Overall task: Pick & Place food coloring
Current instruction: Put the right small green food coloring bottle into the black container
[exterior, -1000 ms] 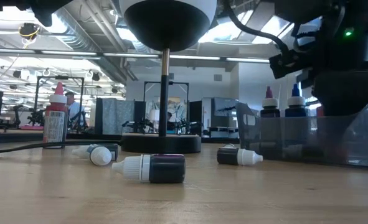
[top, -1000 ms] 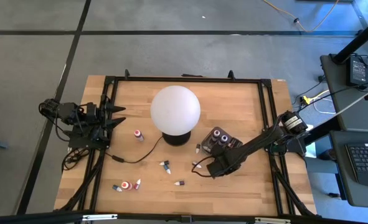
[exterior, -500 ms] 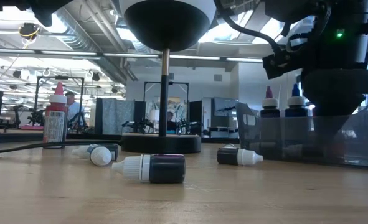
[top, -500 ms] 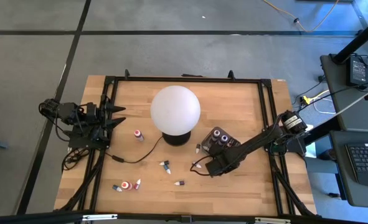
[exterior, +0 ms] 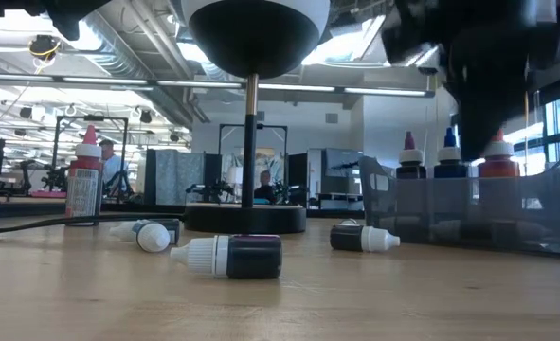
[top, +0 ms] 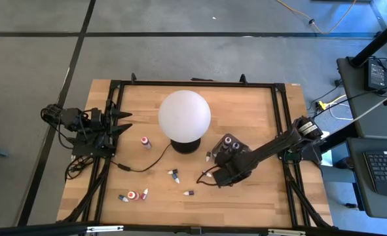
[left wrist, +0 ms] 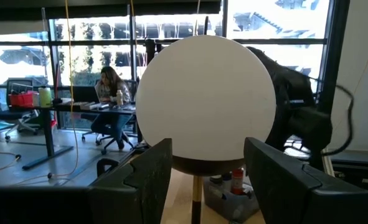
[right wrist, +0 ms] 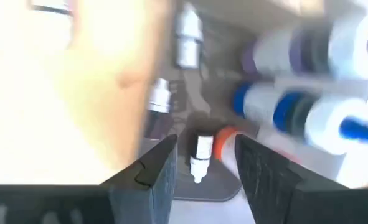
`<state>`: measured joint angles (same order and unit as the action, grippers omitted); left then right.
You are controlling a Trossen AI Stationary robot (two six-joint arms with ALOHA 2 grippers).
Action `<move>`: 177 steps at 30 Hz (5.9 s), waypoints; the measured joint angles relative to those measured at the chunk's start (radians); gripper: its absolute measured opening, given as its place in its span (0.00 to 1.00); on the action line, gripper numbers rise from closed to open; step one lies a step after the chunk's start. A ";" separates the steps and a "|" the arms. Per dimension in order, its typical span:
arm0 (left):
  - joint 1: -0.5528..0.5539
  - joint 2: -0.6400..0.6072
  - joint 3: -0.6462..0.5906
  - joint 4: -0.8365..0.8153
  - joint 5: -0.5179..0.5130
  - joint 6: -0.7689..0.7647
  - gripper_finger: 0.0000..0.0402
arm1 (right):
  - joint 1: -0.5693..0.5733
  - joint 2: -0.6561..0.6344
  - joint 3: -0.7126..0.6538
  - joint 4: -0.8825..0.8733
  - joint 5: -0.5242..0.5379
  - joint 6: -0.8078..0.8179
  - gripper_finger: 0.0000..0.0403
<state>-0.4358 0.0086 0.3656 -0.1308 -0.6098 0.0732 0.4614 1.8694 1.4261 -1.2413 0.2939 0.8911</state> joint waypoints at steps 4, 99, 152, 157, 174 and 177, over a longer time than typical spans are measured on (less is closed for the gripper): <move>0.000 0.000 0.000 0.000 0.000 0.000 0.49 | 0.000 0.000 0.120 0.010 0.010 -0.301 0.40; 0.000 0.000 0.000 0.000 0.000 -0.008 0.49 | -0.228 0.119 0.073 0.318 -0.137 -1.011 0.40; 0.000 0.000 0.000 -0.001 0.000 -0.007 0.49 | -0.242 0.121 0.013 0.400 -0.112 -1.069 0.18; 0.000 0.000 0.000 -0.001 0.000 -0.007 0.49 | -0.188 0.116 0.155 0.173 -0.112 -0.849 0.18; 0.000 0.000 0.000 -0.008 0.000 -0.008 0.49 | -0.057 0.111 0.094 -0.170 -0.104 -0.180 0.19; 0.000 0.000 0.000 -0.008 0.000 -0.008 0.49 | -0.067 0.111 0.040 -0.133 -0.103 -0.179 0.19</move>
<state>-0.4358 0.0086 0.3656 -0.1391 -0.6098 0.0651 0.3942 1.9809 1.4656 -1.3739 0.1906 0.7126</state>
